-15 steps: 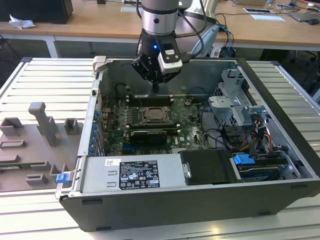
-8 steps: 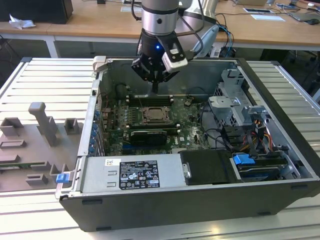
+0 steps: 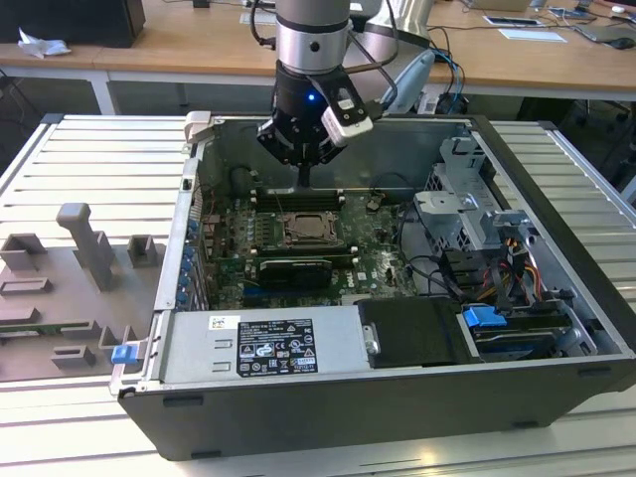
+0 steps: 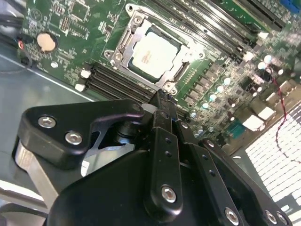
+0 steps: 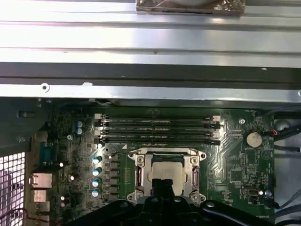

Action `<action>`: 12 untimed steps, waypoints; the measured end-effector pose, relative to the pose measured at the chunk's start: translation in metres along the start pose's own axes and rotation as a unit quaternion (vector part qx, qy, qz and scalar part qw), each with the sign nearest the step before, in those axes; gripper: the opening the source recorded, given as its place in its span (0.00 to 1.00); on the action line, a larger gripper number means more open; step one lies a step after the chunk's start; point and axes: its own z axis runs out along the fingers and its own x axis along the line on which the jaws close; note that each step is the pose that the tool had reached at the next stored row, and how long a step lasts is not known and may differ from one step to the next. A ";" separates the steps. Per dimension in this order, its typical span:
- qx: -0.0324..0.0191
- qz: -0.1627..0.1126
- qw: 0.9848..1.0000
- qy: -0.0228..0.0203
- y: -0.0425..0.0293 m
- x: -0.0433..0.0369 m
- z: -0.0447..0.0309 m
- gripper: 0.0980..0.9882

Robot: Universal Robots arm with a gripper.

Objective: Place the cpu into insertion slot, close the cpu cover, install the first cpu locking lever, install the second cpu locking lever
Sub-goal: 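Install the first cpu locking lever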

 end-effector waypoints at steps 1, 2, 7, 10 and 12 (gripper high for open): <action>-0.001 -0.001 1.000 0.000 0.0000 0.0053 0.0012 0.01; -0.001 -0.001 1.000 -0.001 0.0002 0.0104 0.0017 0.01; -0.002 -0.001 1.000 -0.004 0.0010 0.0424 0.0061 0.01; -0.002 -0.002 1.000 -0.004 0.0021 0.0566 0.0132 0.01; -0.003 -0.002 1.000 -0.004 0.0051 0.0572 0.0155 0.01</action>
